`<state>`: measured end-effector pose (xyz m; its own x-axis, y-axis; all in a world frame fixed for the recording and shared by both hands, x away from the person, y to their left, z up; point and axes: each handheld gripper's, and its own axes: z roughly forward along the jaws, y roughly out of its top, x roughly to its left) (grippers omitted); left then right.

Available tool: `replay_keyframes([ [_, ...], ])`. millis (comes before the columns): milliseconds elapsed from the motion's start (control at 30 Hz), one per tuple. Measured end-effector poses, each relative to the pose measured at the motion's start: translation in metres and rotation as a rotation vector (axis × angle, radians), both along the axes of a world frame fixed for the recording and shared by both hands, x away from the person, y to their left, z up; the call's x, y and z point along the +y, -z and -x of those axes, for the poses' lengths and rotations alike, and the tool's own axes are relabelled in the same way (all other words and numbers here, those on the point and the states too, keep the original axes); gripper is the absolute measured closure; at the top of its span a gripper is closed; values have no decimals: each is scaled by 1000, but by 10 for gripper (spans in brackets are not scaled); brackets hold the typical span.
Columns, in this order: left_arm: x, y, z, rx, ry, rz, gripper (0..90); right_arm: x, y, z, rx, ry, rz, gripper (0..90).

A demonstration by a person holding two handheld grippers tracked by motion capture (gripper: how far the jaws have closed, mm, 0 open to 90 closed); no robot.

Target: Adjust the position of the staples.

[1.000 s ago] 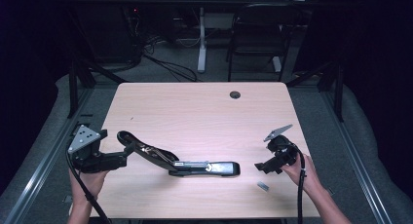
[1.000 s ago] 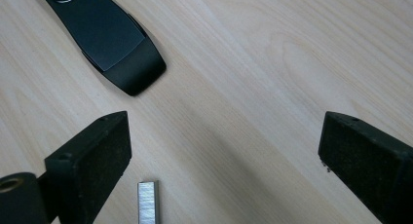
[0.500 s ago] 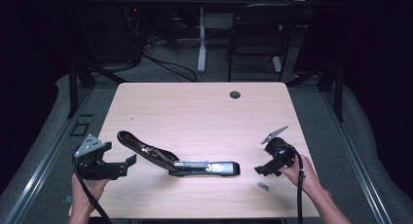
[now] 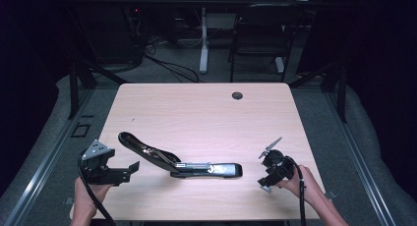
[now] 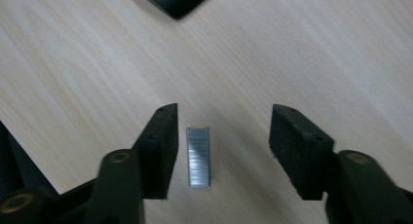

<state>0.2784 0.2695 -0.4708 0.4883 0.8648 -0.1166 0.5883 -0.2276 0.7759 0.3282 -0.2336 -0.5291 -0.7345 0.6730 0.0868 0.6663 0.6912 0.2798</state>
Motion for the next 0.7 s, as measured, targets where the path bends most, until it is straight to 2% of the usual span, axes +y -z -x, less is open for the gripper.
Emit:
replay_keyframes([
  [200, 0, 6, -3, 21, -6, -14, 0, 9, 6, 2, 47, -17, 31, 624],
  [333, 1, 9, -5, 37, -9, -18, 0, 11, 9, 2, 62, -11, 50, 670],
  [533, 1, 16, -11, 77, 6, -37, 1, 11, 10, 2, 68, -13, 46, 747],
  [700, 1, 20, -13, 92, 11, -39, 2, 13, 12, 2, 77, -16, 54, 772],
])
